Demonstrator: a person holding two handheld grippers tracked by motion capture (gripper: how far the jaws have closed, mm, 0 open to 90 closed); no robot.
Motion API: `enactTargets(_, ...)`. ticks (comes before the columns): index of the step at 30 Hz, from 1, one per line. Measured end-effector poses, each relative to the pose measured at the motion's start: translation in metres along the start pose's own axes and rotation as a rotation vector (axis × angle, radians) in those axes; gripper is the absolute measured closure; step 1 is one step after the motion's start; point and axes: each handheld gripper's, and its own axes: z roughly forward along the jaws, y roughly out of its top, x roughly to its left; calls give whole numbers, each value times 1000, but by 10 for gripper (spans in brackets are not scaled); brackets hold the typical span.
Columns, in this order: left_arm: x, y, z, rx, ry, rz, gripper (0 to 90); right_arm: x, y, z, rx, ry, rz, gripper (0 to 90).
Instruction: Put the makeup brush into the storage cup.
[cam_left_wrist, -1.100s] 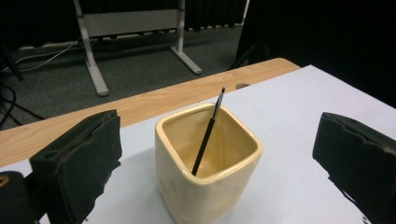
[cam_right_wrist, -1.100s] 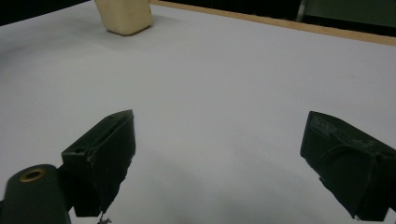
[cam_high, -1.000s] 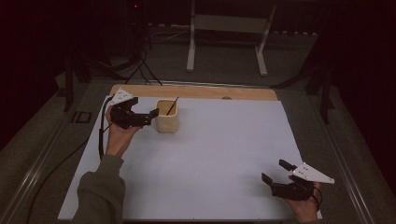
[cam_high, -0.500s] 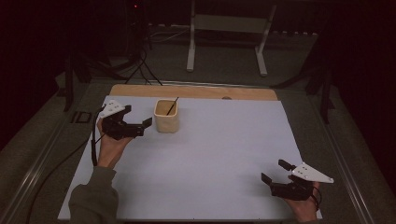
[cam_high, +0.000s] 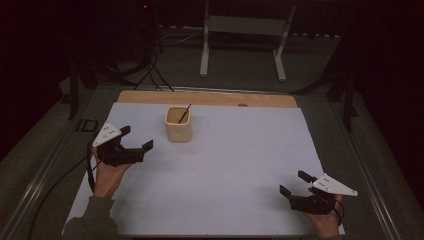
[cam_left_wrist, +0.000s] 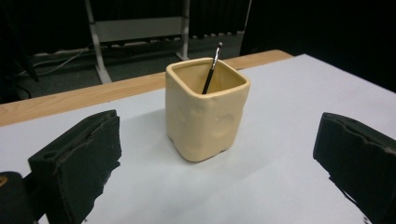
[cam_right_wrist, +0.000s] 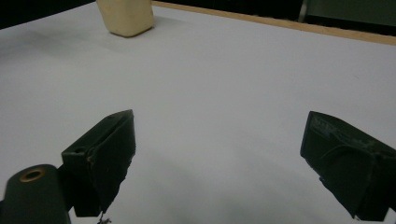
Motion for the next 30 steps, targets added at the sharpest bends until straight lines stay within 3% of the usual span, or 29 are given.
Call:
enactTargets(15, -3, -38, -28, -7, 45, -28, 22, -1, 0, 1, -6, 5, 11, 103)
enactTargets(30, -15, -58, -55, -15, 64, 21, 22, -5, 3, 6, -22, 9, 17, 102)
